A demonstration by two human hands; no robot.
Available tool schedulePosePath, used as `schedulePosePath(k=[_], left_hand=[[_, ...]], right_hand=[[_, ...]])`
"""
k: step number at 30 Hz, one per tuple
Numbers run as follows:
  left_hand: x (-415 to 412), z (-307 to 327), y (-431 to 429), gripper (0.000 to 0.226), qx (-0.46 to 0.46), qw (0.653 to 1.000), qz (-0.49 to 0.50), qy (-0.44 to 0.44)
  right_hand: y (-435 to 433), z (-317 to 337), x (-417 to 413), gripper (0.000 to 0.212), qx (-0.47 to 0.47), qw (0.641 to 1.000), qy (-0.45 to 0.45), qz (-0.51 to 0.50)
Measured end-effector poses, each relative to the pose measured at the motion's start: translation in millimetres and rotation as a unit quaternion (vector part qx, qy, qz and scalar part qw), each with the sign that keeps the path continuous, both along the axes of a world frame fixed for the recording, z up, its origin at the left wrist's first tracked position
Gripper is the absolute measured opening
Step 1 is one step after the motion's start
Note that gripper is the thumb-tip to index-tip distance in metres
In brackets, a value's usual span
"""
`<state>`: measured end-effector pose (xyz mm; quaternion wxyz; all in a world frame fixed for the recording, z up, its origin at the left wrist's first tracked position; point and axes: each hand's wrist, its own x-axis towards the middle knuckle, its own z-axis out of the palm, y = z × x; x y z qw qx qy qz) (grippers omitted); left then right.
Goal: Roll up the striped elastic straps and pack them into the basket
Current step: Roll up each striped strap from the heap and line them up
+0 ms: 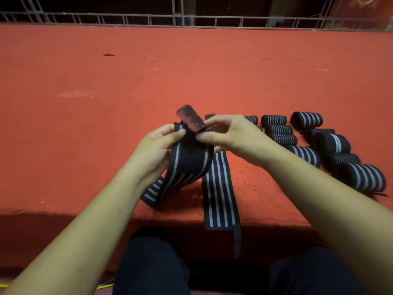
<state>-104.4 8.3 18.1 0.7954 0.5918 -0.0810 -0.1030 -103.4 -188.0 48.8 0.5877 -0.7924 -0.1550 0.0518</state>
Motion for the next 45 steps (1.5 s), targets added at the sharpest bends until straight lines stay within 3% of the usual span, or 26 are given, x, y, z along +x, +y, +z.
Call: schedulePosePath(k=[3,7,12,17,21,31,36,45], left_hand=[[-3.0,0.1,-2.7,0.013,-0.013,1.0,-0.016,-0.006],[-13.4,-8.4,-5.9,0.016,-0.037,0.996,-0.081,-0.004],[-20.8,-29.3,-4.0,0.027,0.126,0.981,-0.146,0.014],[-25.7,-42.5,-10.9,0.027,0.06,0.981,-0.161,0.091],[-29.7,-59.1,-17.2,0.027,0.092,0.967,-0.204,0.121],[-32.1,-86.3,-28.7,0.023,0.398,0.901,-0.173,-0.015],[-33.9,-90.3,-34.5,0.02,0.482,0.865,-0.115,-0.079],[-34.6,-98.8,-37.1,0.02,0.443,0.894,-0.066,-0.022]], right_hand=[[4.8,-3.7,0.7,0.034,0.008,1.0,0.005,0.009],[-1.2,-1.2,10.4,0.022,0.094,0.993,0.006,-0.078],[-22.9,12.6,26.0,0.021,0.169,0.972,0.0,-0.165],[-43.3,10.4,39.6,0.024,0.115,0.968,-0.047,-0.218],[-50.5,4.5,43.6,0.016,0.072,0.96,-0.089,-0.255],[-47.9,-16.6,43.4,0.011,-0.007,0.965,-0.097,-0.245],[-44.1,-24.4,50.0,0.017,-0.03,0.965,-0.11,-0.238],[-34.9,-37.9,63.3,0.015,-0.034,0.969,-0.109,-0.221]])
